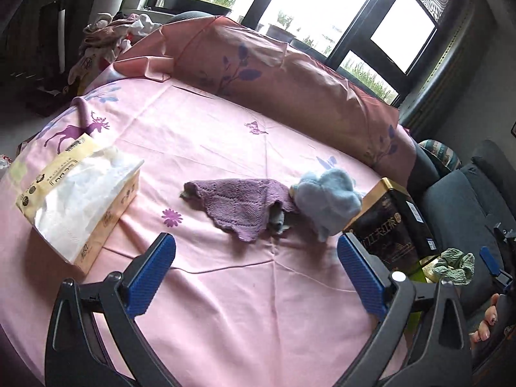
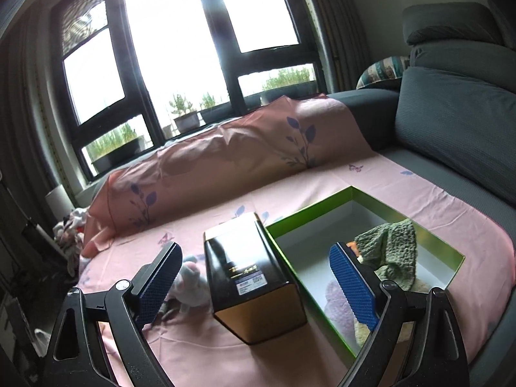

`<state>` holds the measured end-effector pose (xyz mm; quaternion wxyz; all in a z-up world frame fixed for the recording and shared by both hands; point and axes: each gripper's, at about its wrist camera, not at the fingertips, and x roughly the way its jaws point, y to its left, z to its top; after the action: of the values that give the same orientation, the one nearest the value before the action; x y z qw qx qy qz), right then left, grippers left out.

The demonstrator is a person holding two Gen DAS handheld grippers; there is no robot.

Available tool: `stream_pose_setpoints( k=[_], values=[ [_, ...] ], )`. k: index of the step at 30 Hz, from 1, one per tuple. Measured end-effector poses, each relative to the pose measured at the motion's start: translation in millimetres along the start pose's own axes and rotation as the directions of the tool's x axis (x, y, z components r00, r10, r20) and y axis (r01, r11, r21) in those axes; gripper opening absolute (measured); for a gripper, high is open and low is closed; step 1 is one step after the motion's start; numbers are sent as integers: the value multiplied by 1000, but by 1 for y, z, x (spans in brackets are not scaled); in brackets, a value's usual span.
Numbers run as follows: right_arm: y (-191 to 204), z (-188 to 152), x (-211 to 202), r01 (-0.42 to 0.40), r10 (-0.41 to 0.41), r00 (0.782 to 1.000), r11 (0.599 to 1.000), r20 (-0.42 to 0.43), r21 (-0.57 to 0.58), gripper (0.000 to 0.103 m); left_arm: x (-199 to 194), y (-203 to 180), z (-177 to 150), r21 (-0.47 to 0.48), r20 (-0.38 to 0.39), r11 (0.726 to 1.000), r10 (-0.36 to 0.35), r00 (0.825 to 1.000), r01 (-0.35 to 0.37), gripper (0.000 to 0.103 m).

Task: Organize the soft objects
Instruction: 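Move the right gripper back to the purple towel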

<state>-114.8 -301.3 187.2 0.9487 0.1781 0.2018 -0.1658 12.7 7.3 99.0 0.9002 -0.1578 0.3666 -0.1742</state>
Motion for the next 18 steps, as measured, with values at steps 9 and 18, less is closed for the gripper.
stream_pose_setpoints(
  k=[9, 18],
  values=[
    [69, -29, 40, -246, 233, 954, 968, -186, -46, 93, -3, 34, 4, 1, 2, 986, 164, 986, -164, 100],
    [156, -78, 133, -304, 224, 863, 946, -452, -112, 93, -20, 62, 10, 17, 59, 947, 321, 945, -322, 100]
  ],
)
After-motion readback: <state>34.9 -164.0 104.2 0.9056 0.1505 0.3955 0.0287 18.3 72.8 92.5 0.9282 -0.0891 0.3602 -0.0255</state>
